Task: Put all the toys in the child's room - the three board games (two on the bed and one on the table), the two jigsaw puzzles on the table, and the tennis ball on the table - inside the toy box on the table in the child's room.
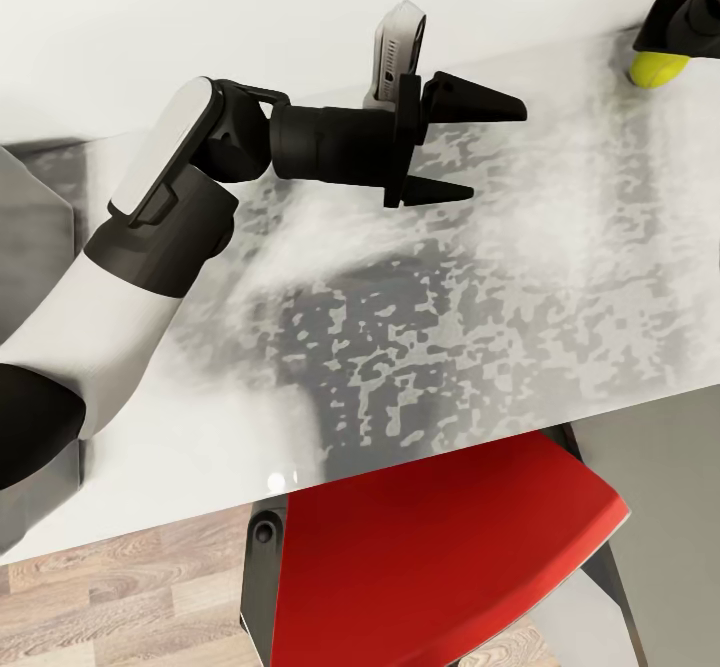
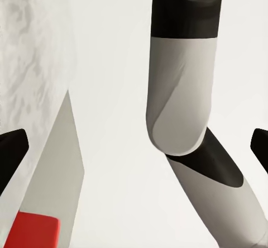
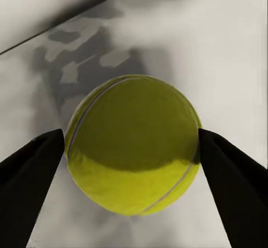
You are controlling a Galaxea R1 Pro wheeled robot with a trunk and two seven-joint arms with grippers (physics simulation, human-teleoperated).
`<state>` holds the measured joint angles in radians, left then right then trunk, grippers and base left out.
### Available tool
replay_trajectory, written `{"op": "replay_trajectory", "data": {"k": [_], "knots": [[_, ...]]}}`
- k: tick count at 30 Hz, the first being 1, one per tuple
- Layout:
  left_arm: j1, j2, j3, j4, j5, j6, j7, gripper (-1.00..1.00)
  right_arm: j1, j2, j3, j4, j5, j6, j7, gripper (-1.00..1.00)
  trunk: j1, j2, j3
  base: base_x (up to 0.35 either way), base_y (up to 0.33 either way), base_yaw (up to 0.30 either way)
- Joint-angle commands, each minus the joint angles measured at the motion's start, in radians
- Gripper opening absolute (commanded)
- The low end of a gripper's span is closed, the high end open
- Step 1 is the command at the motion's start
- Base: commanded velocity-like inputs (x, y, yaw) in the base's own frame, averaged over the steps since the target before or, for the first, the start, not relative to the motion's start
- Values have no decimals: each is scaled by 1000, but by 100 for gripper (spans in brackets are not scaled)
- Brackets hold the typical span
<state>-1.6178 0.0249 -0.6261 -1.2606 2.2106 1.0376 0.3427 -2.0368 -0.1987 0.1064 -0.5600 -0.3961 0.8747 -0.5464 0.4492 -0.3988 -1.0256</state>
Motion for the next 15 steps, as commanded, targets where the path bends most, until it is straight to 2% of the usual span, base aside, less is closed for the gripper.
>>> {"op": "replay_trajectory", "data": {"k": [1,15], "knots": [[-1,1,-1,0,11,-1,9,100,0,-2,7,0,-22,1,-8,-100,1,-1,-1,0,0,0],[-1,4,-3,0,11,-1,9,100,1,-6,7,-9,-21,3,-6,-100,1,-1,-1,0,0,0]]}}
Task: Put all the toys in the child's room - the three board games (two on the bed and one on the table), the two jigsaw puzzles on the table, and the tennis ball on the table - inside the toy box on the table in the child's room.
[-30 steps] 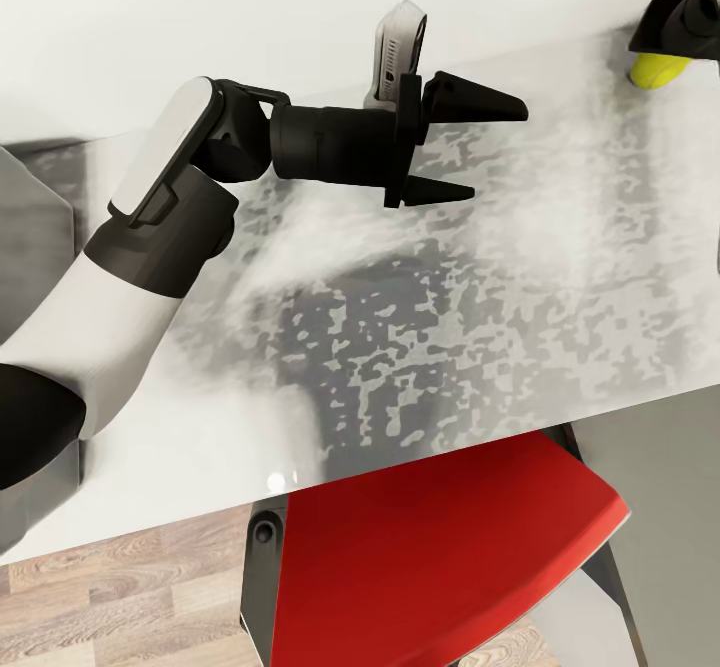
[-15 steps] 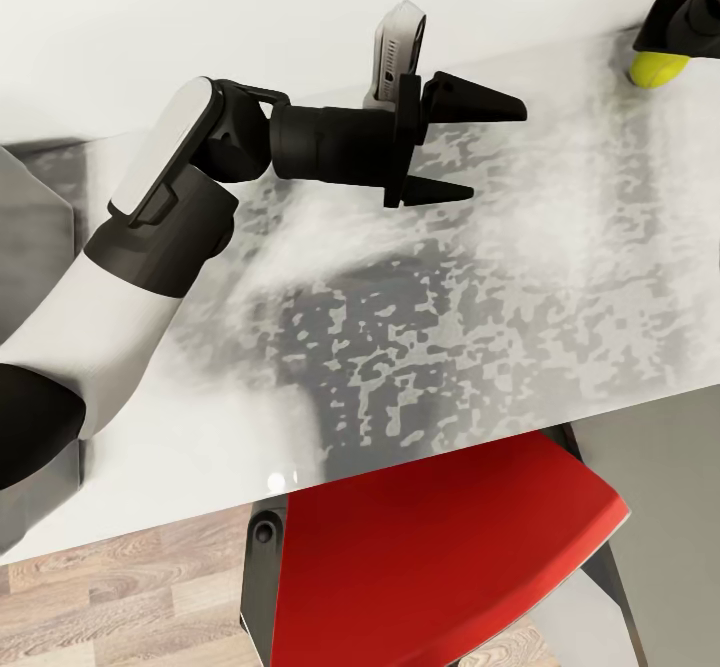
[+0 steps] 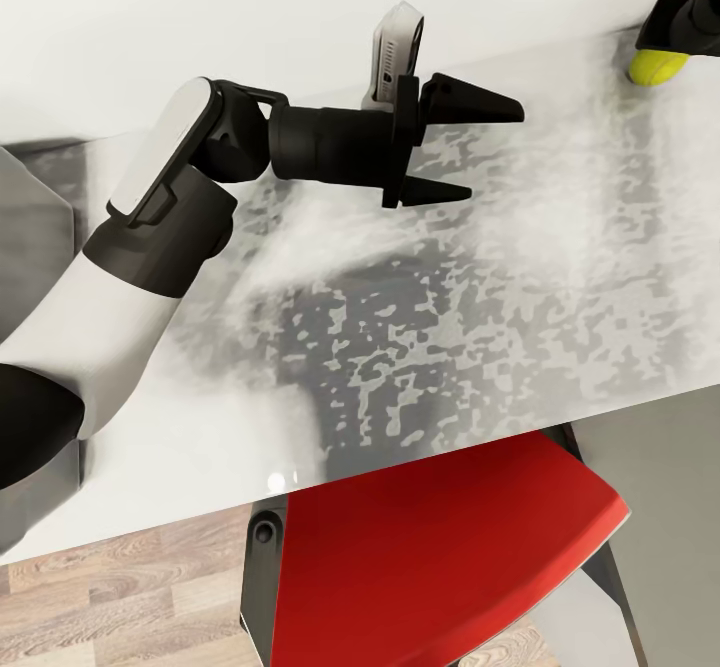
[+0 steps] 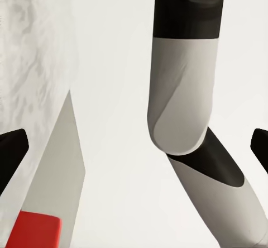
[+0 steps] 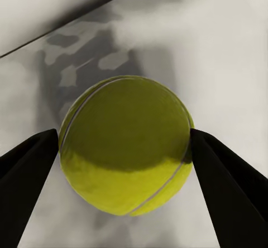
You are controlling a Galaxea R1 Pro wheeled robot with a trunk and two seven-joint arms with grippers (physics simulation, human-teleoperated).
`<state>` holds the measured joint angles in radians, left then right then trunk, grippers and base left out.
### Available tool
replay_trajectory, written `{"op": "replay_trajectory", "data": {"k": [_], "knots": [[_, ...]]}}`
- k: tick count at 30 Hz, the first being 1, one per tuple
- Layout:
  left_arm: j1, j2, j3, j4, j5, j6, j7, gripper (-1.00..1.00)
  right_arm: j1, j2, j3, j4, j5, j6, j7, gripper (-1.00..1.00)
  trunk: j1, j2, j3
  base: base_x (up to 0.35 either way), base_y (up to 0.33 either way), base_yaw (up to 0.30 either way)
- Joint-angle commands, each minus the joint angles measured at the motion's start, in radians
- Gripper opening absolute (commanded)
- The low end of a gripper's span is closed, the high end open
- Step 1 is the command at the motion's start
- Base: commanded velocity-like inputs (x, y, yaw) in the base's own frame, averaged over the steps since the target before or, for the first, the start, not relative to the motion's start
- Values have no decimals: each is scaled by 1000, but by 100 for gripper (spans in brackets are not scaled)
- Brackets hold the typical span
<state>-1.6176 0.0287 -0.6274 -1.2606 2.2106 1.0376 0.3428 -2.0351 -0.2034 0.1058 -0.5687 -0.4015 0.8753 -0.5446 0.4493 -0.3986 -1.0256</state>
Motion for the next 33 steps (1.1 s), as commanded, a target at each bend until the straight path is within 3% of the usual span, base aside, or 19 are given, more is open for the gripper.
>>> {"op": "replay_trajectory", "data": {"k": [1,18,29,33], "knots": [[-1,1,-1,0,11,-1,9,100,-1,-1,8,0,-16,2,-8,-100,1,-1,-1,0,0,0],[-2,2,-1,1,11,-1,9,100,0,-7,0,-3,-24,11,-3,-100,1,-1,17,0,0,0],[-1,4,4,-5,11,-1,10,100,0,-8,-6,-9,-30,75,1,-100,1,-1,34,-84,0,0],[-1,4,5,-5,11,-1,10,100,0,-8,-7,-51,-34,89,2,-100,1,-1,41,-151,0,0]]}}
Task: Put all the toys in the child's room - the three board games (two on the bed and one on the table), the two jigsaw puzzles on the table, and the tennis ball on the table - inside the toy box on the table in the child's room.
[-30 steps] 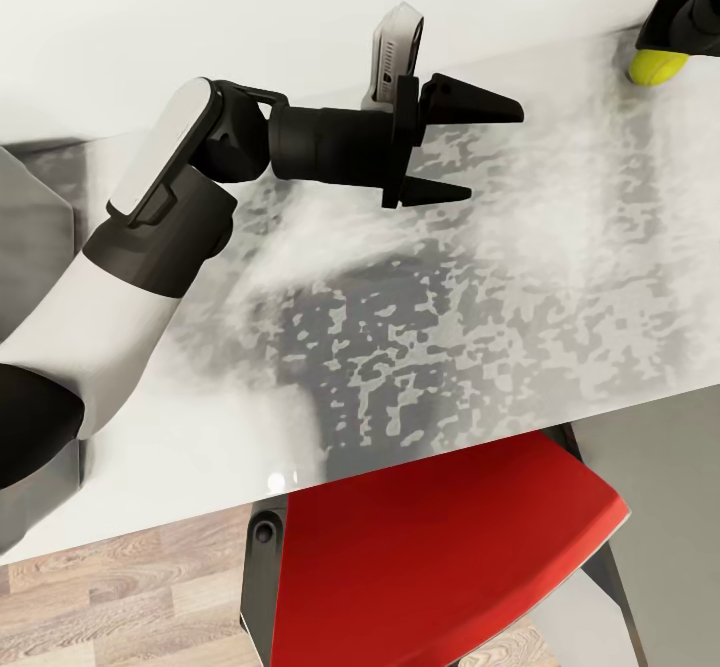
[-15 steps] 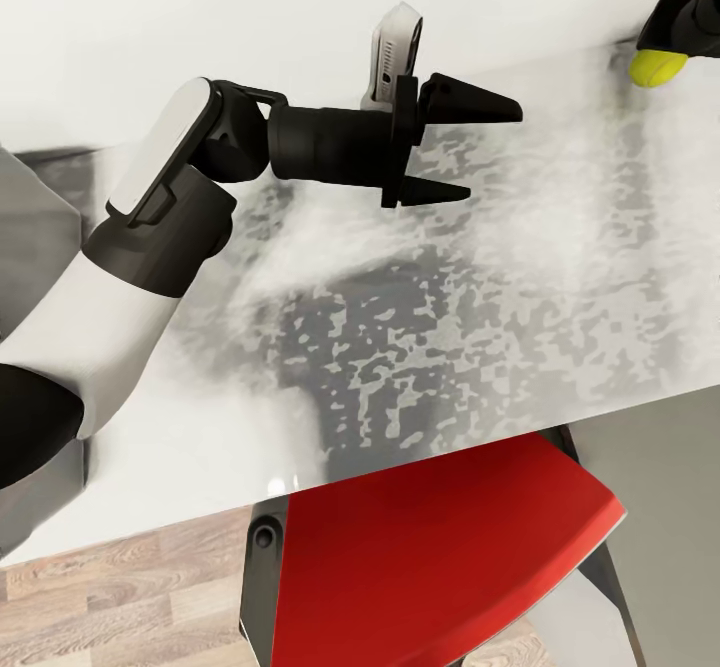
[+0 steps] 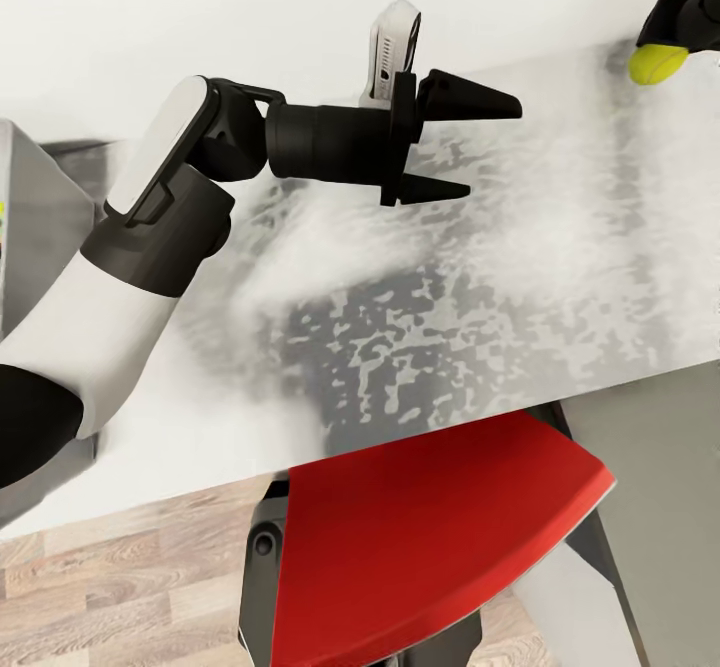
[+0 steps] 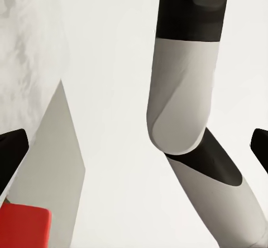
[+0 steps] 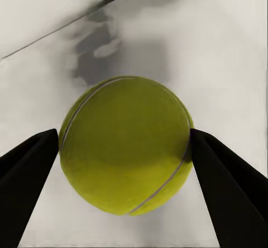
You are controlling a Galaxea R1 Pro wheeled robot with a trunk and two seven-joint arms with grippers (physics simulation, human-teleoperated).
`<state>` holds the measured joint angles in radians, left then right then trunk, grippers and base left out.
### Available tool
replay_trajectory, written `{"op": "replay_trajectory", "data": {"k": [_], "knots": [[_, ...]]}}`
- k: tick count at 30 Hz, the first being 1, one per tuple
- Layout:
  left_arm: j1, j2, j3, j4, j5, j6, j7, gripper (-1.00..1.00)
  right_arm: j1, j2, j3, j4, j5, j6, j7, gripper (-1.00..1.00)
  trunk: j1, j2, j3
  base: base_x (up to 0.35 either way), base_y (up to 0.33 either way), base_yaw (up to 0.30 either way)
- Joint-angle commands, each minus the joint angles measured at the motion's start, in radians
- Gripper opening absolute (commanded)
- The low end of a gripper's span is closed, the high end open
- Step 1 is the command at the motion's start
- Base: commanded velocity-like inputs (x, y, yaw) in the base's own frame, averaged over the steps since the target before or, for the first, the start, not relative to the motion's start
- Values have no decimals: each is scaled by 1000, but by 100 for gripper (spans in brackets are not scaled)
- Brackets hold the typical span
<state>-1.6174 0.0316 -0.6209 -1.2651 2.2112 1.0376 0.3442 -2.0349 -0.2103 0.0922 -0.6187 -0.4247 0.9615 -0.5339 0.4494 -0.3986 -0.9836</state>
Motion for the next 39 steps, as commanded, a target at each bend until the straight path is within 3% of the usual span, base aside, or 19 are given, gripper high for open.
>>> {"op": "replay_trajectory", "data": {"k": [1,18,29,33,39], "knots": [[-1,1,-1,0,10,-1,9,100,-1,-1,6,-8,-11,14,-8,-100,1,-1,1,-45,0,0],[-1,1,0,-2,11,-1,9,100,-1,0,-98,-39,-14,86,-5,-100,1,-1,28,-137,26,0],[-1,16,1,-2,14,-1,9,100,-1,-1,-119,-42,-16,86,50,-100,1,-1,46,-105,76,0],[-1,17,6,-2,15,-1,9,100,-1,-7,-145,-42,-74,86,53,-100,1,-1,53,-182,125,0],[-10,17,9,-6,15,-1,9,100,-1,-31,-152,-42,-160,86,54,-100,1,-1,63,-36,23,0]]}}
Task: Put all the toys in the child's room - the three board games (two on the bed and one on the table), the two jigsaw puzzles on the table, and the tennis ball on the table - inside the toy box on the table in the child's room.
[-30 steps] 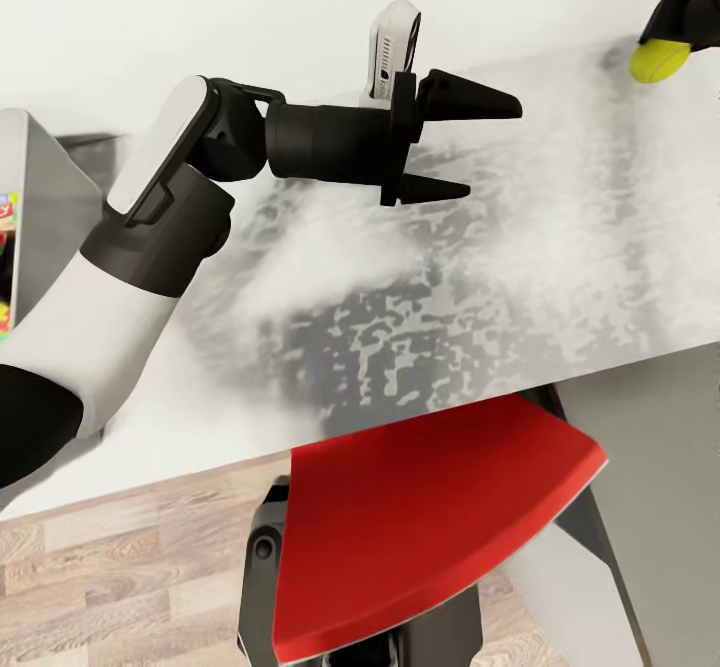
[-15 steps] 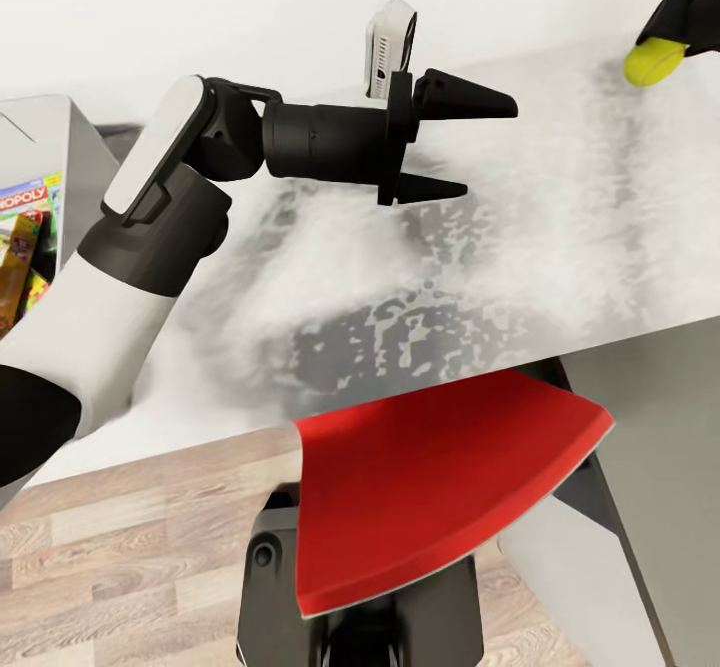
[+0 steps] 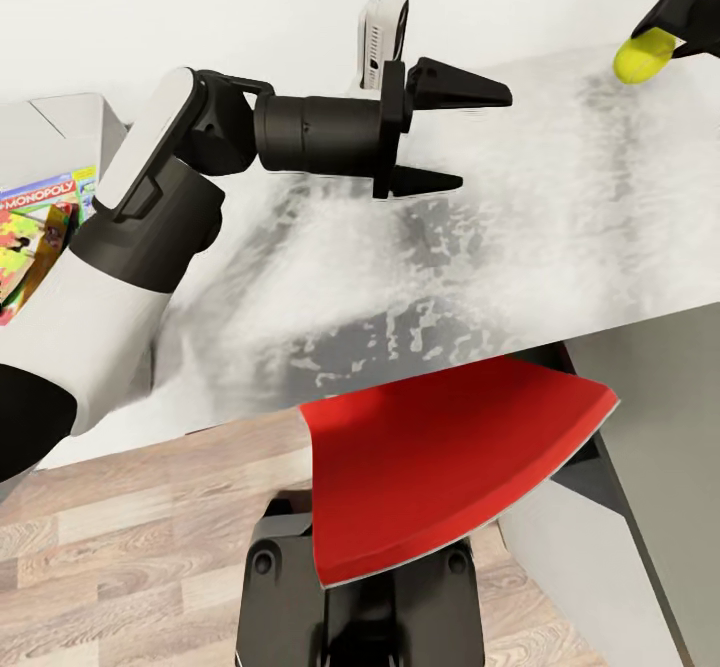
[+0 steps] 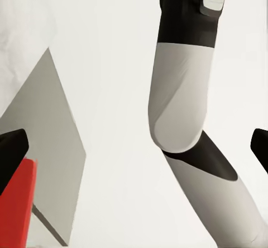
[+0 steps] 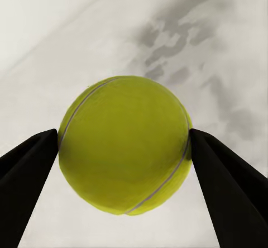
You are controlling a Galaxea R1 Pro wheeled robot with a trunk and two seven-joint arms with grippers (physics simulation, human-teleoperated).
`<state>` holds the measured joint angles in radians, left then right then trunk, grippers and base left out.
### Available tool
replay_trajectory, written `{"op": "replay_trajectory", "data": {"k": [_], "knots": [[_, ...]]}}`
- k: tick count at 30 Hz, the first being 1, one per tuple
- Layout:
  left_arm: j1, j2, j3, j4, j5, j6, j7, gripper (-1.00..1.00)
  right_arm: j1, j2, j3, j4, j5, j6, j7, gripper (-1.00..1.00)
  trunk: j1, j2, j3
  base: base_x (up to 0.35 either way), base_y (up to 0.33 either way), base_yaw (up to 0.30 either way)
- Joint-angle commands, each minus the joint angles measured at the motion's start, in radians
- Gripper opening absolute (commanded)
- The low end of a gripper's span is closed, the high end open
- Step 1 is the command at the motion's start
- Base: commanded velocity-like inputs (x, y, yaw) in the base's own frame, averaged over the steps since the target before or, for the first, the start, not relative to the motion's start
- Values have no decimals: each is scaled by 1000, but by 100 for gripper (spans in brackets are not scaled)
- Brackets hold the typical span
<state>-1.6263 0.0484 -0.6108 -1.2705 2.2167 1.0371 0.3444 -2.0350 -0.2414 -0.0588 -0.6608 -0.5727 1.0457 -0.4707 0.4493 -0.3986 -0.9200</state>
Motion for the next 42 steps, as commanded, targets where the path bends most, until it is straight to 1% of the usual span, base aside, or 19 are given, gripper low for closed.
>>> {"op": "replay_trajectory", "data": {"k": [1,3,6,7,10,13,14,19,28,31,36,42], "knots": [[-5,1,-1,-2,9,0,8,100,-1,-7,-1,0,-29,2,-9,-100,1,-1,1,-7,4,0],[-10,1,-1,-6,9,0,8,100,0,-19,0,0,-67,2,-9,-100,1,-1,4,-4,2,0],[-13,2,-1,-8,8,0,8,100,1,-33,1,1,-140,2,-9,-100,1,-1,9,-87,13,0],[-13,3,-1,-9,8,0,8,100,1,-37,2,1,-153,2,-9,-100,1,-1,10,-181,45,0],[-15,4,-1,-10,8,0,8,100,1,-71,3,3,-231,2,-9,-100,1,-1,15,-204,60,0],[-18,7,-1,-11,8,0,8,100,4,-86,4,5,-280,2,-9,-100,1,-1,20,-90,26,0],[-19,11,-1,-11,8,0,8,100,5,-88,4,5,-290,2,-9,-100,1,-1,22,-89,10,0],[-23,26,-1,-13,9,0,8,100,5,-92,2,10,-307,2,-9,-100,1,-1,30,-196,47,0],[-32,36,0,-20,10,0,8,100,6,-93,1,11,-310,2,-9,-100,1,-1,45,-93,50,0],[-44,39,0,-21,9,0,8,100,7,-93,2,10,-321,2,-9,-100,1,-1,50,-208,152,0],[-50,45,0,-21,9,0,8,100,12,-93,3,10,-345,2,-9,-100,1,-1,58,-75,56,0],[-59,48,0,-21,9,0,8,100,17,-92,6,10,-350,2,-9,-100,1,-1,68,-8,6,0]]}}
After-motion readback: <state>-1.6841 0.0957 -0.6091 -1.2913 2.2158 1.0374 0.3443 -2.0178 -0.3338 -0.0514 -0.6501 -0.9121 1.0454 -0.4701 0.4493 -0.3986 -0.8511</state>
